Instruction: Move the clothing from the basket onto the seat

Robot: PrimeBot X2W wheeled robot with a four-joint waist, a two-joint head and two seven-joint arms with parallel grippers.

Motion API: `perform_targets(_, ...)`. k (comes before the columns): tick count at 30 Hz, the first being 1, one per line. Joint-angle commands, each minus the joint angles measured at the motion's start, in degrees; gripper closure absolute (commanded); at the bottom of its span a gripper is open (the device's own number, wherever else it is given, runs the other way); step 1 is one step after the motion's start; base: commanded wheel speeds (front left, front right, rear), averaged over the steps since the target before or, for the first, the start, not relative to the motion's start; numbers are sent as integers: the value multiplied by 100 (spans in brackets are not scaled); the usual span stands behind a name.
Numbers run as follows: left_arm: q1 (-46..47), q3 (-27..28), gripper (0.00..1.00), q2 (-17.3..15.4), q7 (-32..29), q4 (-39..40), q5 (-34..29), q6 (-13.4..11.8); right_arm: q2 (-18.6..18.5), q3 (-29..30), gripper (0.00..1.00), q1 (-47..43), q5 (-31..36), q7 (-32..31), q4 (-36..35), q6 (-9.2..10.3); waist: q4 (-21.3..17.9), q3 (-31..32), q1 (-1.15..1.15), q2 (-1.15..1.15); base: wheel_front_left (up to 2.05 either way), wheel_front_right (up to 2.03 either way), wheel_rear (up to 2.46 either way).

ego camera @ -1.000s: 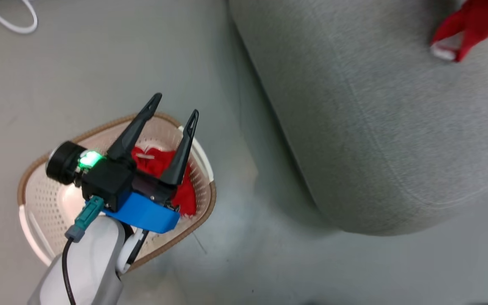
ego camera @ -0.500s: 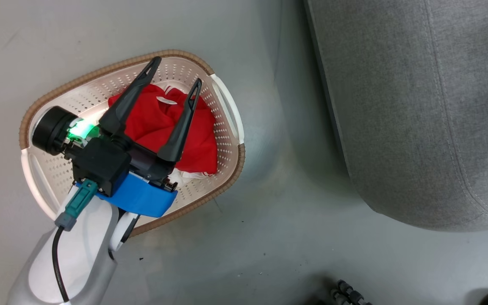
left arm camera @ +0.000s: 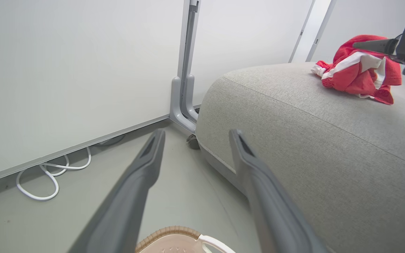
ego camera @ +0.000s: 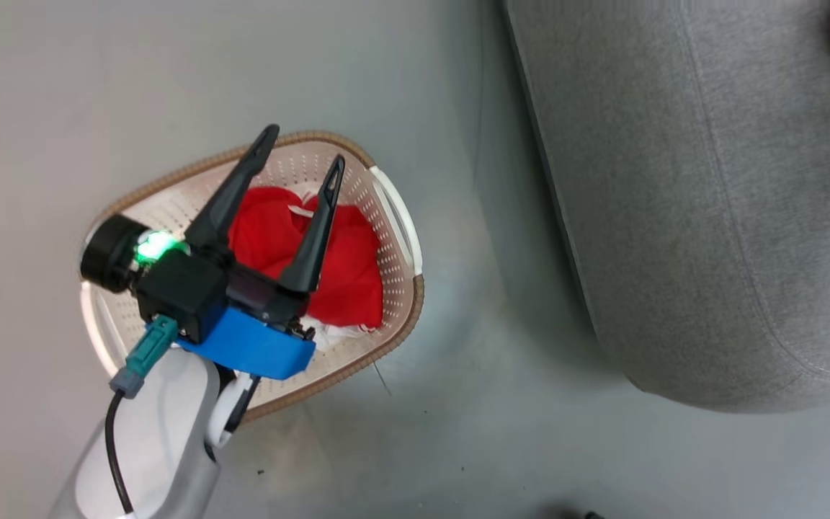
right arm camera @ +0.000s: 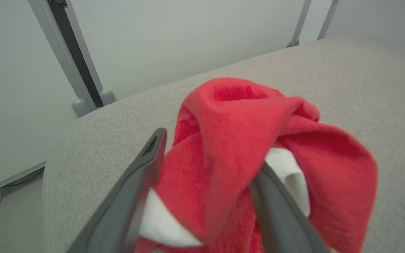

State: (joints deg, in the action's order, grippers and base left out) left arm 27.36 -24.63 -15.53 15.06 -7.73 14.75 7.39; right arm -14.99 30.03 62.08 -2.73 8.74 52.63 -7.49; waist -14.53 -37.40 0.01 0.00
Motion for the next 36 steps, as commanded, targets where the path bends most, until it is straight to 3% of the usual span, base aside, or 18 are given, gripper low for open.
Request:
perform_targets(1,-84,43,0,58,18,-28,37,12,-14,-57,0,-183,7,38,30,-1,76,342,-1,0,0,0,0)
perform_targets(11,-1087,613,0,591,17,-428,266,12,206,-950,0,-1489,240,191,-259,-1,356,2029,-1,0,0,0,0)
perform_targets(19,-1747,1088,0,819,18,-668,207,12,519,-1638,0,-2848,157,154,-1302,-1,711,2996,-1,0,0,0,0)
perform_targets(28,-2229,1701,0,967,18,-1022,12,0,921,-2253,0,-4353,-121,-122,-2844,-1,1112,3598,-1,0,0,0,0)
perform_targets(36,-2249,2023,0,1025,18,-1354,-81,-5,1131,-2504,0,-5323,-267,-338,-3710,-1,1524,3807,-1,0,0,0,0)
